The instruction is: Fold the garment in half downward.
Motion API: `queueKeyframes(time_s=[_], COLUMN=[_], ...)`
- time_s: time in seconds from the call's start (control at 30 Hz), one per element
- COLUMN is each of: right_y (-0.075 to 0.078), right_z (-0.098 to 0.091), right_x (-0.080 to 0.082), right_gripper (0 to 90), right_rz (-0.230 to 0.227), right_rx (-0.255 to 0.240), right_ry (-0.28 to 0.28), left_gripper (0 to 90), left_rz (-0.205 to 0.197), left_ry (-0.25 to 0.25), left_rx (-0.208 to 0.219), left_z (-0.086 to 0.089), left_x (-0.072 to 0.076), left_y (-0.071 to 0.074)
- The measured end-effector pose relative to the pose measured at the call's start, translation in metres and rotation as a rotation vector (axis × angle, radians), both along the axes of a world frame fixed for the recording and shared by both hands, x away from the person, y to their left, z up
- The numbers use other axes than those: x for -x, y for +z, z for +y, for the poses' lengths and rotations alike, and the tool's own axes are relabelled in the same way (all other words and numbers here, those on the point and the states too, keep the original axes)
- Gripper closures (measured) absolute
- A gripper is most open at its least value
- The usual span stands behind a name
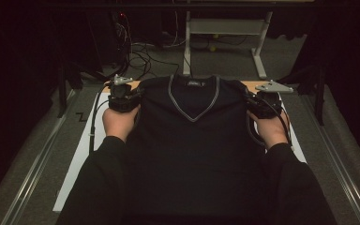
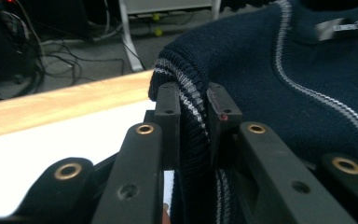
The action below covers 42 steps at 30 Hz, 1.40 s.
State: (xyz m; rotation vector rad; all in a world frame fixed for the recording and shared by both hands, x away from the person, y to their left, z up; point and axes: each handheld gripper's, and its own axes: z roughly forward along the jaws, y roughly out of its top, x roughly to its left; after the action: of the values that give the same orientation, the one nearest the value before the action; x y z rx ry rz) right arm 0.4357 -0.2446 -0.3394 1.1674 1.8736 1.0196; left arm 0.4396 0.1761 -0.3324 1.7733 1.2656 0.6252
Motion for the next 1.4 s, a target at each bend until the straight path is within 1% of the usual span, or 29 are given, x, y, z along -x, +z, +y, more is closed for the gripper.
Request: queueKeyframes(time_s=[0.07,0.17,0.23,0.27,0.4,0.47,0.5,0.57,0.63,0.67,0.7,0.73,0.8,0.87,0.97,1.03,1.13,1.23,1.3,1.4], right_y=[0.007,0.013,0.019,0.022,0.032,0.037,0.039,0.043,0.048,0.054,0.054,0.055,0.059,0.063,0.066,0.066,0.063,0.054,0.045,0.033], right_z=[0.001,0.004,0.004,0.005,0.003,0.002,0.002,0.004,0.006,0.007,0.007,0.007,0.005,0.003,0.001,0.001,0.0,-0.001,-0.002,-0.004], right_x=[-0.001,-0.002,-0.002,-0.002,-0.003,-0.005,-0.005,-0.006,-0.006,-0.007,-0.007,-0.007,-0.008,-0.009,-0.009,-0.008,-0.007,-0.006,-0.004,0.004], right_gripper=[79.9,79.9,79.9,79.9,80.0,80.2,80.3,80.3,80.5,82.1,82.1,82.4,82.4,83.0,83.7,83.7,83.7,83.6,83.6,83.5], right_rz=[-0.015,-0.028,-0.041,-0.052,-0.074,-0.086,-0.092,-0.105,-0.119,-0.135,-0.135,-0.145,-0.14,-0.136,-0.137,-0.137,-0.135,-0.121,-0.106,-0.098], right_rx=[-0.001,0.022,0.016,0.016,0.016,0.017,0.017,0.028,0.029,0.033,0.033,0.036,0.021,0.027,0.013,0.018,0.018,0.011,0.006,-0.003], right_ry=[0.002,0.011,0.006,0.004,-0.004,-0.013,-0.015,-0.019,-0.021,-0.024,-0.024,-0.031,-0.044,-0.047,-0.045,-0.042,-0.036,-0.033,-0.03,-0.025], left_gripper=[73.5,73.6,73.6,73.6,73.6,73.6,73.6,73.6,73.6,73.7,73.7,73.7,73.7,73.8,73.8,73.7,73.7,73.7,73.6,73.6], left_rz=[-0.013,-0.029,-0.037,-0.041,-0.058,-0.06,-0.068,-0.083,-0.093,-0.095,-0.091,-0.092,-0.096,-0.106,-0.113,-0.111,-0.111,-0.102,-0.098,-0.094], left_ry=[0.007,0.008,0.014,0.014,0.019,0.024,0.028,0.036,0.04,0.045,0.049,0.053,0.05,0.049,0.044,0.036,0.025,0.005,-0.008,-0.034], left_rx=[0.003,0.014,0.024,0.022,0.019,0.007,0.004,0.009,0.004,-0.005,-0.005,-0.002,-0.008,-0.008,0.004,-0.002,0.015,0.026,0.032,0.051], left_z=[0.003,0.005,0.005,0.004,0.004,0.003,0.003,0.004,0.005,0.005,0.005,0.006,0.006,0.005,0.002,0.001,-0.001,-0.006,-0.008,-0.008], left_x=[-0.001,-0.002,-0.003,-0.004,-0.007,-0.007,-0.007,-0.007,-0.007,-0.007,-0.008,-0.01,-0.012,-0.012,-0.012,-0.012,-0.01,-0.006,-0.002,0.009], left_y=[0.005,0.011,0.014,0.016,0.024,0.03,0.035,0.042,0.047,0.05,0.052,0.055,0.059,0.062,0.062,0.059,0.052,0.04,0.034,0.024])
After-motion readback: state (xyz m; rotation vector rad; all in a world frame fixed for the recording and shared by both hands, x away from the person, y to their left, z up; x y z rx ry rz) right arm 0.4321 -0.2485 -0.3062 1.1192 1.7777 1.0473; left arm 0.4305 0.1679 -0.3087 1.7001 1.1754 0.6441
